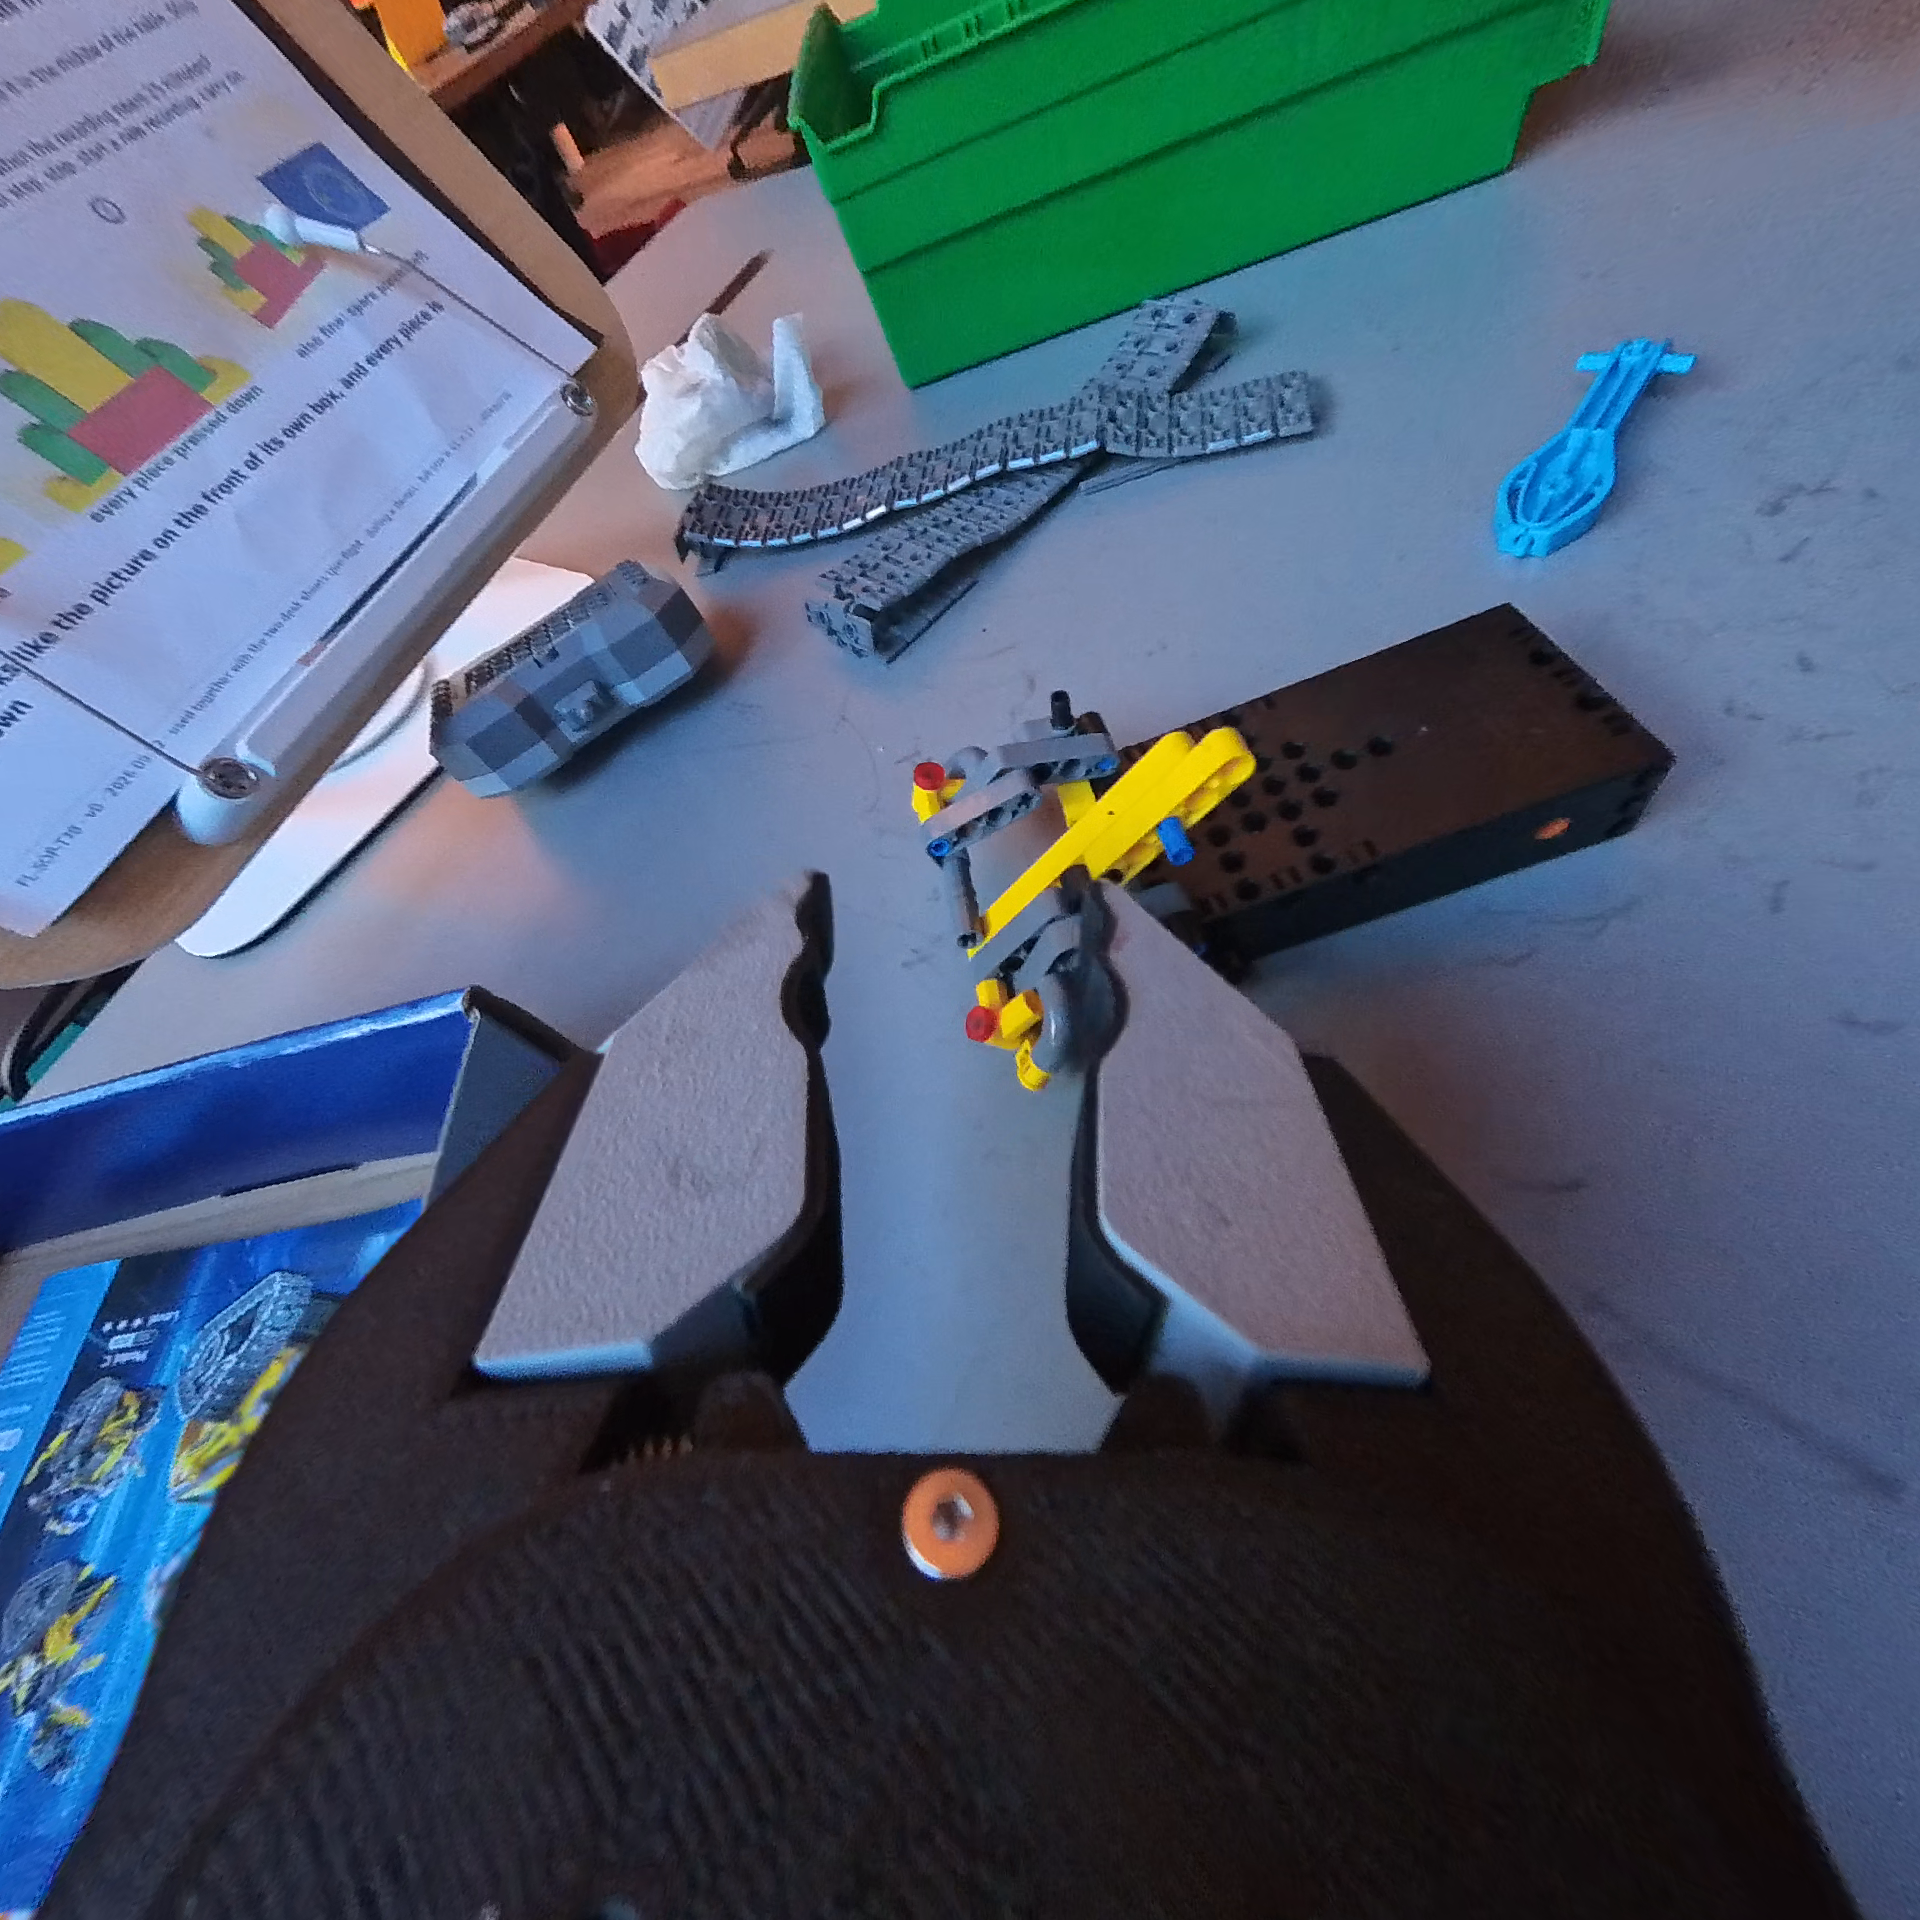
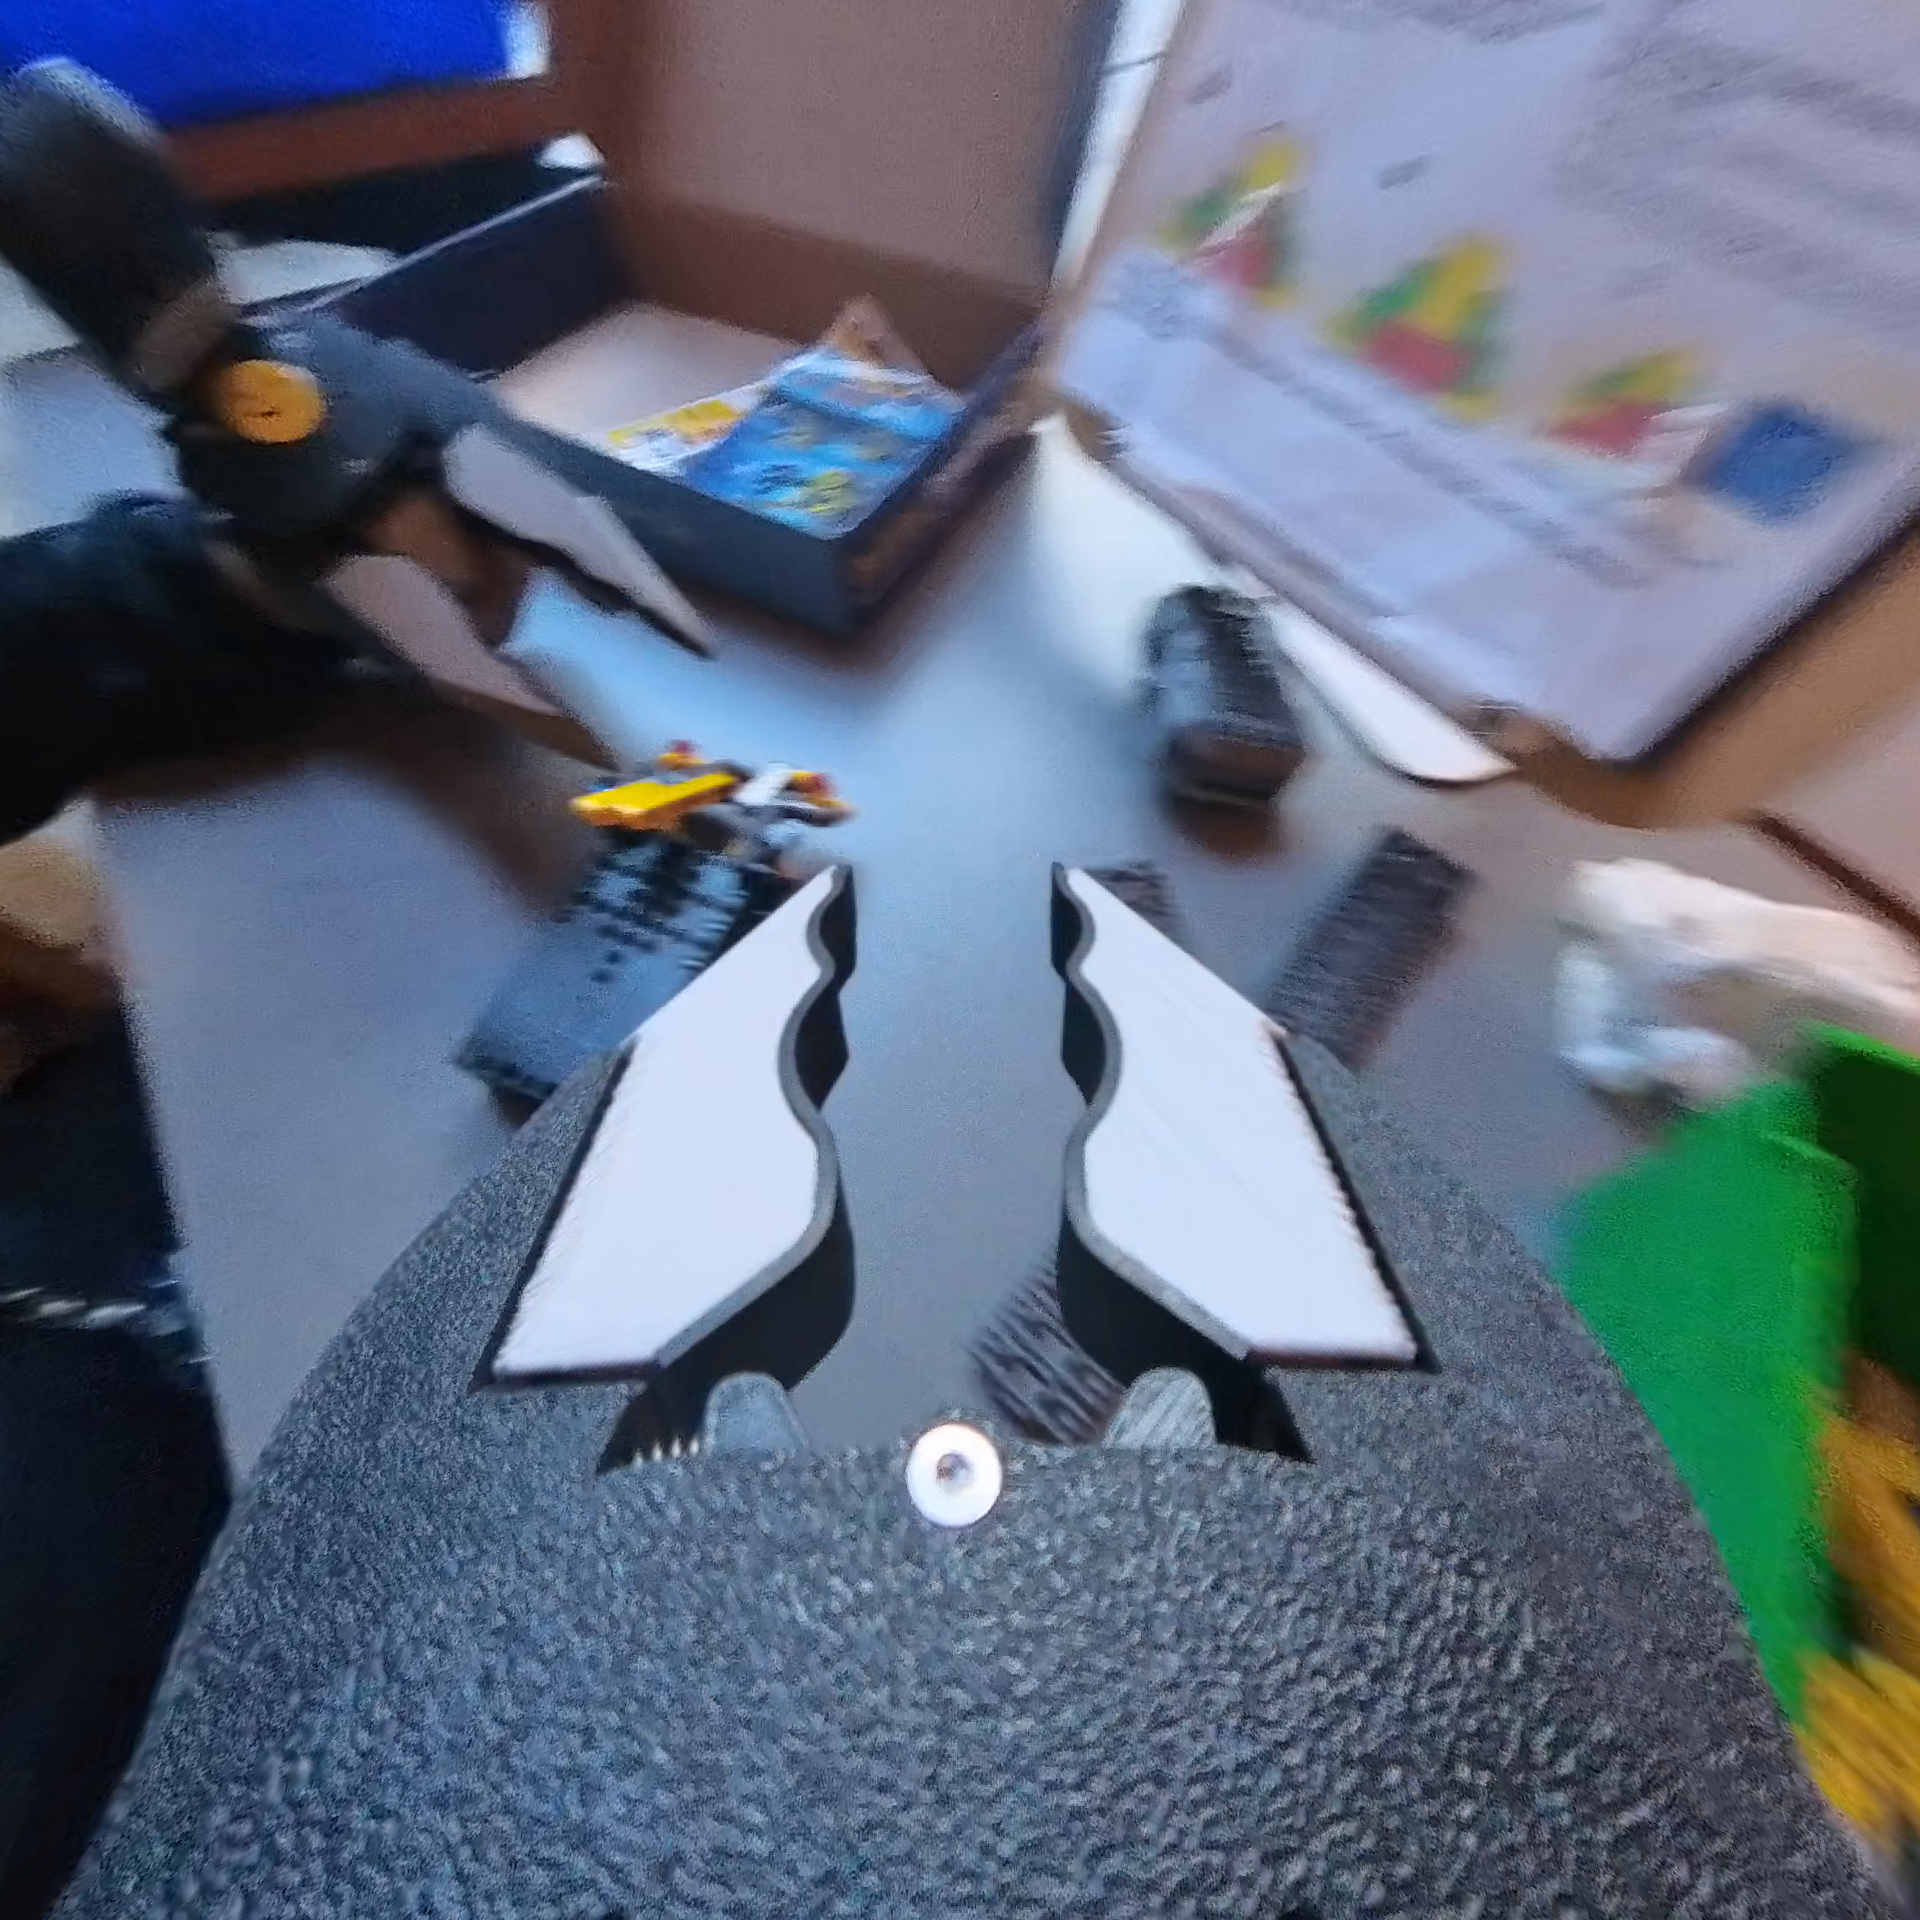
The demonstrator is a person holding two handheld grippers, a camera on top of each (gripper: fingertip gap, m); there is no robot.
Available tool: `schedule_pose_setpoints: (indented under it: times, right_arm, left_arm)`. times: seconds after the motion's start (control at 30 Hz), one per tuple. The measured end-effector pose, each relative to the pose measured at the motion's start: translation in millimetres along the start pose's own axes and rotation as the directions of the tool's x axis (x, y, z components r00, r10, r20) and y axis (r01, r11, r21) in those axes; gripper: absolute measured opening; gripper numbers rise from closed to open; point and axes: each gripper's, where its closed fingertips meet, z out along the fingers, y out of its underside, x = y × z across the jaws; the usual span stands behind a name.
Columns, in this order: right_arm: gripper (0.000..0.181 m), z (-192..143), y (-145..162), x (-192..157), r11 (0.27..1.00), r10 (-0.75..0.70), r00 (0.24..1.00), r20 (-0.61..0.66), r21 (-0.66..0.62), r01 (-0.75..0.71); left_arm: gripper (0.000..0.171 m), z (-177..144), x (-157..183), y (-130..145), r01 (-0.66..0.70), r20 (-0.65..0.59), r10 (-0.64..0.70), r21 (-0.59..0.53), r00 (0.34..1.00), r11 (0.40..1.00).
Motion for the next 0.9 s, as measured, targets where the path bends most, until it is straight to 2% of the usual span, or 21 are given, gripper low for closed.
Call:
schedule_pose_setpoints:
  times: [0.1,0.23,0.3,0.37,0.5,0.57,0.63,0.67,0.73,0.77,0.83,0.9]
  right_arm:
    - [0.039,45.9,10.3,-46.5,0.999,0.021,0.986,0.164,-0.037,-0.015]
    - [0.053,80.9,36.3,-87.1,0.99,0.028,0.962,0.27,-0.142,0.011]
    - [0.058,88.3,53.4,-98.1,0.977,0.024,0.959,0.283,-0.211,0.037]
    - [0.071,89.9,67.9,-107.9,0.96,0.038,0.954,0.299,-0.276,0.048]
    - [0.093,83.8,81.4,-132.7,0.934,0.098,0.938,0.334,-0.356,0.029]
    - [0.094,84.2,90.5,-140.8,0.921,0.066,0.943,0.326,-0.383,0.068]
    - [0.091,85.8,100.6,-138.0,0.906,-0.006,0.949,0.316,-0.399,0.139]
    - [0.098,86.5,104.8,-131.9,0.898,-0.02,0.952,0.304,-0.413,0.151]
    - [0.097,82.5,108.2,-112.6,0.884,-0.021,0.963,0.269,-0.446,0.143]
    - [0.094,78.5,108.0,-97.0,0.877,-0.046,0.973,0.226,-0.457,0.147]
    - [0.073,70.1,100.7,-62.1,0.886,-0.108,0.989,0.106,-0.441,0.144]
    - [0.062,63.7,89.5,-50.9,0.916,-0.067,0.993,0.095,-0.388,0.099]
  left_arm:
    - [0.046,3.7,5.6,6.3,0.006,-0.036,-0.007,-0.03,0.999,1.0]
    - [0.041,4.5,8.9,11.9,-0.003,-0.054,0.0,-0.056,0.999,0.998]
    - [0.044,4.5,7.0,12.3,0.005,-0.048,-0.007,-0.055,0.999,0.999]
    - [0.045,4.8,7.2,13.1,0.02,-0.059,-0.023,-0.055,0.998,0.998]
    - [0.045,5.0,7.4,13.6,0.028,-0.073,-0.032,-0.053,0.997,0.998]
    - [0.045,5.1,6.9,13.9,0.035,-0.078,-0.039,-0.054,0.996,0.998]
    - [0.043,4.5,0.9,16.4,0.021,-0.043,-0.024,-0.071,0.999,0.997]
    - [0.043,4.1,-3.1,18.1,0.006,-0.015,-0.007,-0.079,1.0,0.997]
    - [0.041,4.7,-2.5,20.6,-0.001,-0.015,-0.001,-0.08,1.0,0.997]
    - [0.042,6.2,1.7,23.6,0.001,-0.041,-0.005,-0.101,0.999,0.995]
    - [0.028,7.1,12.3,23.9,-0.011,-0.096,0.0,-0.112,0.995,0.994]
    - [0.018,5.4,27.8,21.4,-0.054,-0.163,0.038,-0.096,0.986,0.994]
